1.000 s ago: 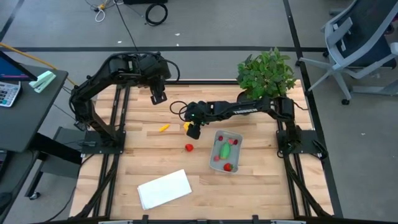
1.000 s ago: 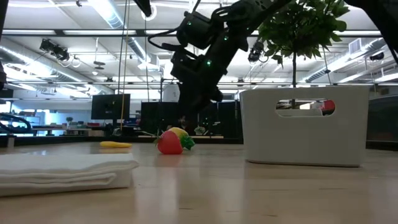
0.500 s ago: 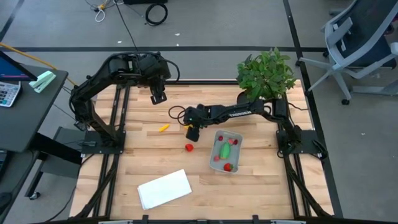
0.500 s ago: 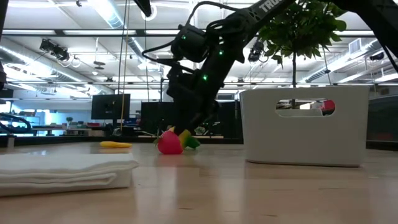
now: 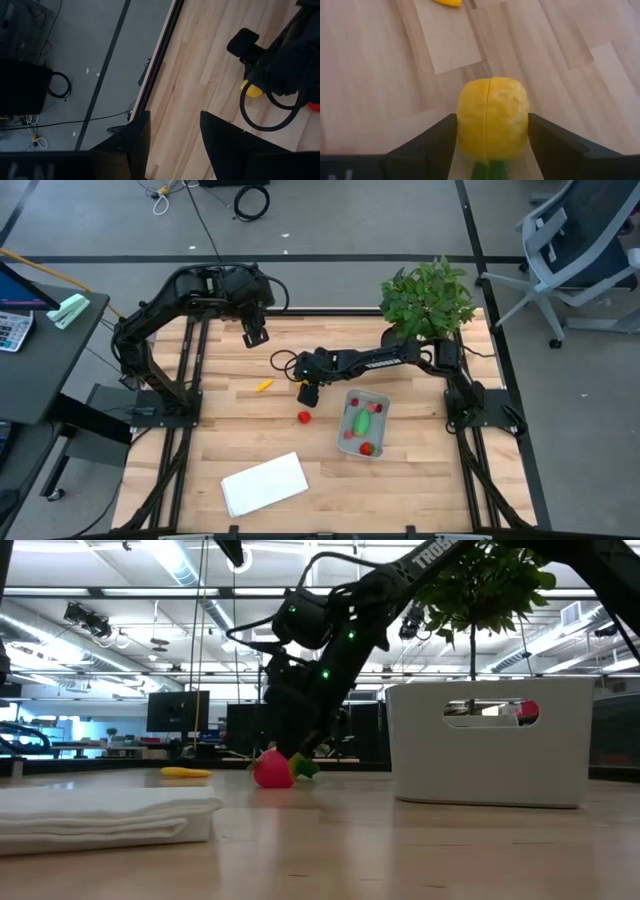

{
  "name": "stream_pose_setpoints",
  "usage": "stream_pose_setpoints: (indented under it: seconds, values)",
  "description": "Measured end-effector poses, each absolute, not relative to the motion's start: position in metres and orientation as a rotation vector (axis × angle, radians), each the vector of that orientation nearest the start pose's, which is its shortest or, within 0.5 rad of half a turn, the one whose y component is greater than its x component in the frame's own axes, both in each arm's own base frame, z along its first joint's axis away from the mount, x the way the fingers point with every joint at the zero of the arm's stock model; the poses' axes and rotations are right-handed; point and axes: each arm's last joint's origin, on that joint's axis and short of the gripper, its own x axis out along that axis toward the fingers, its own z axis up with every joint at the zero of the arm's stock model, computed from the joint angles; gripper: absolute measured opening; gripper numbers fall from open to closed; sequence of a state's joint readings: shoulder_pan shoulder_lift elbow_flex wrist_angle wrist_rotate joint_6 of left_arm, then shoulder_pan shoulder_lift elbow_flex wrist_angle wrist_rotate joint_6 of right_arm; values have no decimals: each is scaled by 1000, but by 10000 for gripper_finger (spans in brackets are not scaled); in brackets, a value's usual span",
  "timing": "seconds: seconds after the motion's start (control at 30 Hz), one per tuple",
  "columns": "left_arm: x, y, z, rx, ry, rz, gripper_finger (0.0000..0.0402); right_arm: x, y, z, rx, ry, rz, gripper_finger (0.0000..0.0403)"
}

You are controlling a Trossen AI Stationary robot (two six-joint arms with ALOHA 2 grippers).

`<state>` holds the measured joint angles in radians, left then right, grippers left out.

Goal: Pick and placing Produce into tupperware
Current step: Put the yellow pineapple into the gray bin

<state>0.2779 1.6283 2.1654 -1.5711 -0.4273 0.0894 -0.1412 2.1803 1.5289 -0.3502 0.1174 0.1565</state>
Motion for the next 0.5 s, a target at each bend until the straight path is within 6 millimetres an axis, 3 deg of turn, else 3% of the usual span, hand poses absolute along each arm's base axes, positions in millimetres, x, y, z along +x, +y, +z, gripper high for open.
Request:
stream_pose_setpoints:
  seconds: [0.17, 0.33, 0.5]
  values:
    - [250, 84, 463, 157, 1080, 593, 180, 452, -66, 124, 124, 1002, -303, 243]
    - [250, 84, 463, 156, 1080, 593, 175, 452, -66, 130, 99, 982, -286, 238]
    - [250, 84, 463, 156, 1080, 593, 172, 452, -66, 131, 96, 982, -286, 204]
